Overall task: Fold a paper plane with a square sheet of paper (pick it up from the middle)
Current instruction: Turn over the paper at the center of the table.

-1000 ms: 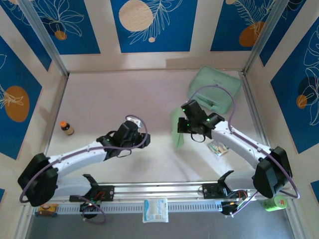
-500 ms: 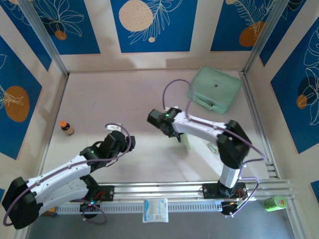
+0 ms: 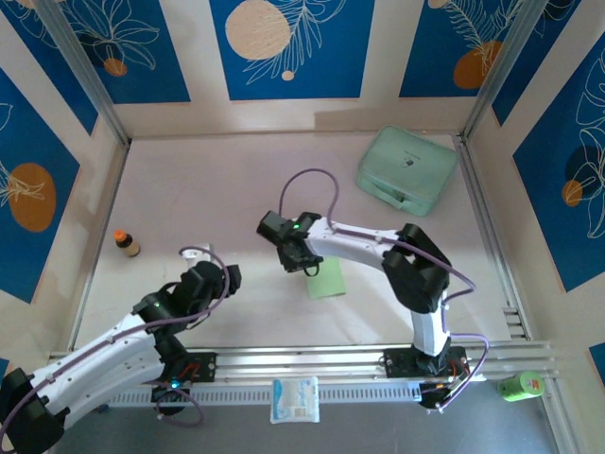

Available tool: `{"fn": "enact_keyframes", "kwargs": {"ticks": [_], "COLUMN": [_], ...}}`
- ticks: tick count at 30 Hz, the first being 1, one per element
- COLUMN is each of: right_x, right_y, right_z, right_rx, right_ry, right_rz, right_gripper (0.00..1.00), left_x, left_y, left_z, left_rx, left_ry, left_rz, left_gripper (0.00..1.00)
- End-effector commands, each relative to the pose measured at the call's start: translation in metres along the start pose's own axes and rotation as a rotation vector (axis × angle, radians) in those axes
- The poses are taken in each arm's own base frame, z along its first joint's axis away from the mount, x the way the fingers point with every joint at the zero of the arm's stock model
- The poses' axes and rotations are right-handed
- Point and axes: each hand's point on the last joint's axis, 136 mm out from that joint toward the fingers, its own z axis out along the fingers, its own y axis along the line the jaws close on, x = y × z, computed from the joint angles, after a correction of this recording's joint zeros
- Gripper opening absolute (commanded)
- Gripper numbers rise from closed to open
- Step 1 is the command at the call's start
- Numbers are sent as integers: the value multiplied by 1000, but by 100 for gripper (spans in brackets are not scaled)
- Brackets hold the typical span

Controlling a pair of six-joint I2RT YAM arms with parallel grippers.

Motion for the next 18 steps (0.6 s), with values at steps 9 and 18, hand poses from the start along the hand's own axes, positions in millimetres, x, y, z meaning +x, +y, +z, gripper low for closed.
{"fn": "enact_keyframes", "kwargs": {"ticks": [9, 18], "right_x": [10, 9], "right_y": [-49, -71], "right_z": [-13, 13], "right_rx": [-653, -757], "right_ry": [-17, 26], "right_rz": [388, 489], "right_gripper": [27, 10], "left_x": [25, 58], "left_y": [-66, -152], "left_z": [32, 66], "left_rx": [218, 457], "left_ry": [213, 522], "left_rz": [70, 67], "left_gripper": [61, 43]}}
